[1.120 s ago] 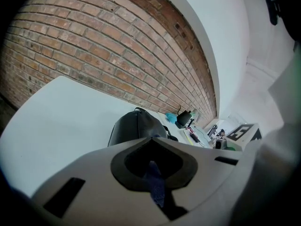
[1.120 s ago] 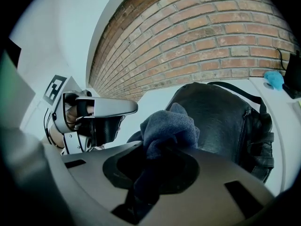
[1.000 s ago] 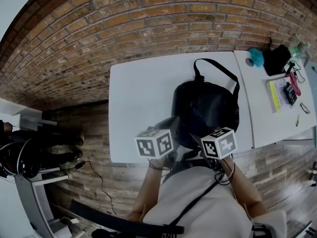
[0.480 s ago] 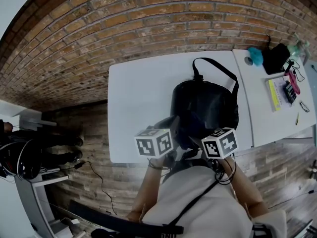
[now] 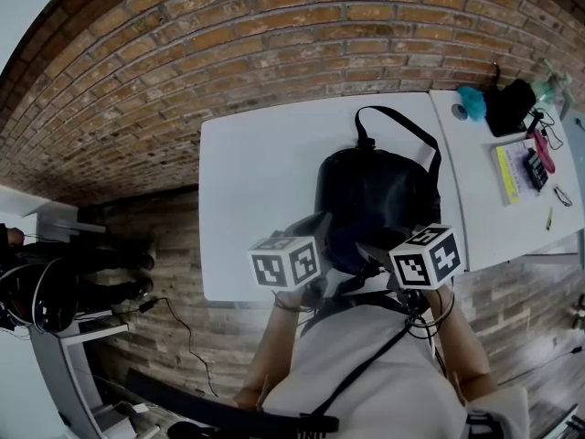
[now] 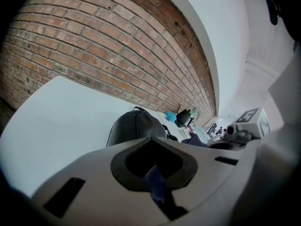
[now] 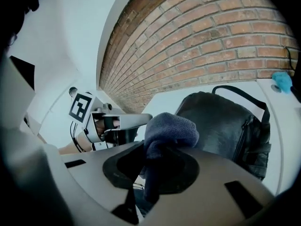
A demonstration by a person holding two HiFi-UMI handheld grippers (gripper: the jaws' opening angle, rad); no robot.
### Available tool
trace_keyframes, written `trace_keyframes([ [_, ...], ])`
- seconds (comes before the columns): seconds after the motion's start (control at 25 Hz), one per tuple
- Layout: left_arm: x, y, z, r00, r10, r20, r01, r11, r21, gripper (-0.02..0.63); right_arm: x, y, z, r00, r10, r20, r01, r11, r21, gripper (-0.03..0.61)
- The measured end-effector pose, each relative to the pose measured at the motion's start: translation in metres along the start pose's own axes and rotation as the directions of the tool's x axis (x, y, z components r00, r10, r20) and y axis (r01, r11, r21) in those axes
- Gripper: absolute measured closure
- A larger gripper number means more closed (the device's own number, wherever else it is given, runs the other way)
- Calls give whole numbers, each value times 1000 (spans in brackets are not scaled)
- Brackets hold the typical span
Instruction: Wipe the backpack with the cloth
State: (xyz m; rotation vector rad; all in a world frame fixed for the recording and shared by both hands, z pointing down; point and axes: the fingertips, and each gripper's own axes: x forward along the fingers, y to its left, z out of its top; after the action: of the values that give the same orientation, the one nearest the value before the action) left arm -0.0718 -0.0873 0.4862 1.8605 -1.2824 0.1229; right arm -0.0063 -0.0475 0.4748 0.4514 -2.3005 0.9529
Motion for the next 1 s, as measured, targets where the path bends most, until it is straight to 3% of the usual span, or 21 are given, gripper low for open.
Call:
trace_keyframes([
  [0.24, 3, -2, 0, 1000, -3, -3, 3, 1000, 5, 610, -33, -31, 47, 985, -128, 118, 139, 987, -87, 505],
  [0.56, 8, -8, 1, 1000, -11, -16, 12, 1000, 16, 610, -48, -94, 112, 910, -295, 293, 341, 932, -120, 505],
  [0.8, 11, -12, -1, 999, -15, -31, 16, 1000, 20, 610, -32, -128, 137, 871, -355, 339, 414, 902, -120, 505],
  [1.0, 12, -13, -3, 999, -16, -37, 16, 1000, 18, 611, -13, -153, 140, 860, -384, 337, 433, 898, -80, 505],
])
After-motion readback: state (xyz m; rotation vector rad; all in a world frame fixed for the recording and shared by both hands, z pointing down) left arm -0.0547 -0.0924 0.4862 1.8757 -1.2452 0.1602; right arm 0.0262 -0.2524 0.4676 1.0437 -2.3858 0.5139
